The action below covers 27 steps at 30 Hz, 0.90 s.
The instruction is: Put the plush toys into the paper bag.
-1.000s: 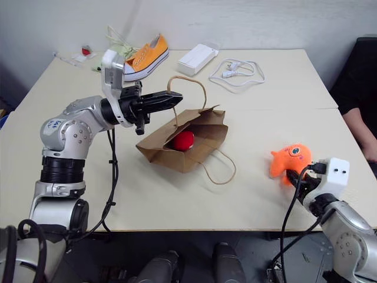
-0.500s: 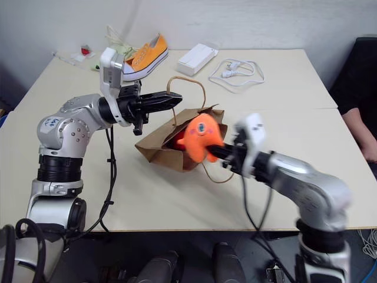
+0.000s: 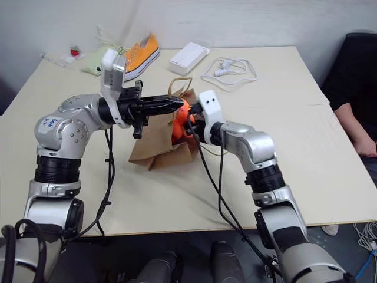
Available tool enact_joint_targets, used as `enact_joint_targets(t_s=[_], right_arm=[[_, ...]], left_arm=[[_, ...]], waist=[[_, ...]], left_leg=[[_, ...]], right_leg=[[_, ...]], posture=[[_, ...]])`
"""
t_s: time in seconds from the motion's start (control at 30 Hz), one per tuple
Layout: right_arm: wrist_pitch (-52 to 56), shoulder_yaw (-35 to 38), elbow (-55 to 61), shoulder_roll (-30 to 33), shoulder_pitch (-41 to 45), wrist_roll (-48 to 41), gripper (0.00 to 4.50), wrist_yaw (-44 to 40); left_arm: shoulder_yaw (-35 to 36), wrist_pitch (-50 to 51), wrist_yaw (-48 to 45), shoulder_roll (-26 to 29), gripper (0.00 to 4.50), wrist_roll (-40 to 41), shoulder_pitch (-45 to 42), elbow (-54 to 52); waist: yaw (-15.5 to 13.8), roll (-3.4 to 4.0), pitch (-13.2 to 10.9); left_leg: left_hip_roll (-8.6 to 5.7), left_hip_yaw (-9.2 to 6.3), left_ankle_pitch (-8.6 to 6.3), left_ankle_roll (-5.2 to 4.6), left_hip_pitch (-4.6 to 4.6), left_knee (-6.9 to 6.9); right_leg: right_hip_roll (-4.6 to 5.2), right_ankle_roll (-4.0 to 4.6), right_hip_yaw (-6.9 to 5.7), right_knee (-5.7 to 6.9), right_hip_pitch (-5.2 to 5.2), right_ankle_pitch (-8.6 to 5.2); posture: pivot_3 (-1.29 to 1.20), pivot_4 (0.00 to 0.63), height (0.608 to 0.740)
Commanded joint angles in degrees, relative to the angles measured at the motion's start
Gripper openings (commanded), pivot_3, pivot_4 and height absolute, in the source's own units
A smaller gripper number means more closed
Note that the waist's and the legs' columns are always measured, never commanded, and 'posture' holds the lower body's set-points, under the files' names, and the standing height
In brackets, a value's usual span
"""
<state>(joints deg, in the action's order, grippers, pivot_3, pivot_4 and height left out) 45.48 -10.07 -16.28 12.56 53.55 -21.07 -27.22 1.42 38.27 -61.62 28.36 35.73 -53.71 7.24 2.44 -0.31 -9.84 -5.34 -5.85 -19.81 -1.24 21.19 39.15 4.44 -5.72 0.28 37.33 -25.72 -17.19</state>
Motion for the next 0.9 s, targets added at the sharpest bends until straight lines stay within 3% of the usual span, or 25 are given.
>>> enact_joint_targets(t_s=[0.03, 0.27, 0.4, 0.5, 0.7, 0.9], right_arm=[[-4.35, -3.28, -3.36, -0.36, 1.41, 4.54, 0.01, -2.58], [-7.62, -3.63, -5.99, -0.73, 1.07, 7.98, 0.01, -5.59], [-4.87, -0.49, -1.71, -0.72, 0.77, 4.76, 1.32, -8.32], [4.24, 5.8, 10.7, 1.67, -1.3, -3.3, 2.43, -10.6], [21.35, 21.45, 33.01, 5.5, -11.4, -15.72, 4.48, -3.86], [36.94, 41.08, 42.73, 3.98, -21.81, -19.34, 4.48, 8.15]], left_arm=[[1.41, -1.08, 0.44, 0.3, 0.0, 0.05, -1.69, -0.87], [1.72, -1.71, 0.15, 0.74, 0.0, -0.34, -1.71, 0.31], [1.53, -2.24, 0.18, 0.44, 0.0, -0.63, -1.85, 0.93], [1.41, -3.38, 0.14, 0.37, 0.0, -1.24, -1.64, 2.14], [2.98, -1.88, 0.12, 3.12, 0.0, -0.66, 0.05, 0.9], [5.28, -0.66, 1.32, 4.99, 0.0, 0.31, 1.03, -0.08]], waist=[[0.38, 0.0, 0.0], [0.76, 0.0, 0.0], [0.79, 0.0, 0.0], [0.67, 0.0, 0.0], [-0.53, 0.0, 0.0], [-1.03, 0.0, 0.0]], left_leg=[[0.0, 0.0, 0.0, 0.0, 0.0, 0.0], [-0.01, -0.01, 0.0, 0.0, 0.01, 0.03], [-0.01, -0.01, 0.0, 0.01, 0.01, 0.03], [-0.01, -0.01, 0.0, 0.01, 0.05, 0.04], [-0.03, -0.09, -0.02, 0.0, 0.1, 0.03], [-0.04, -0.01, -0.02, 0.0, 0.09, 0.05]], right_leg=[[0.0, 0.0, 0.0, 0.03, -0.01, 0.0], [0.01, 0.0, 0.0, 0.06, -0.02, 0.0], [0.01, 0.0, 0.0, 0.07, -0.05, 0.0], [0.01, 0.0, -0.01, 0.08, -0.08, 0.0], [0.04, 0.0, -0.04, 0.06, -0.08, 0.0], [0.05, 0.0, 0.05, 0.08, -0.07, 0.0]], posture=[[0.0, 0.15, 0.74], [0.0, 0.15, 0.74], [0.0, 0.15, 0.74], [0.0, 0.15, 0.74], [0.0, 0.15, 0.74], [0.0, 0.15, 0.74]])
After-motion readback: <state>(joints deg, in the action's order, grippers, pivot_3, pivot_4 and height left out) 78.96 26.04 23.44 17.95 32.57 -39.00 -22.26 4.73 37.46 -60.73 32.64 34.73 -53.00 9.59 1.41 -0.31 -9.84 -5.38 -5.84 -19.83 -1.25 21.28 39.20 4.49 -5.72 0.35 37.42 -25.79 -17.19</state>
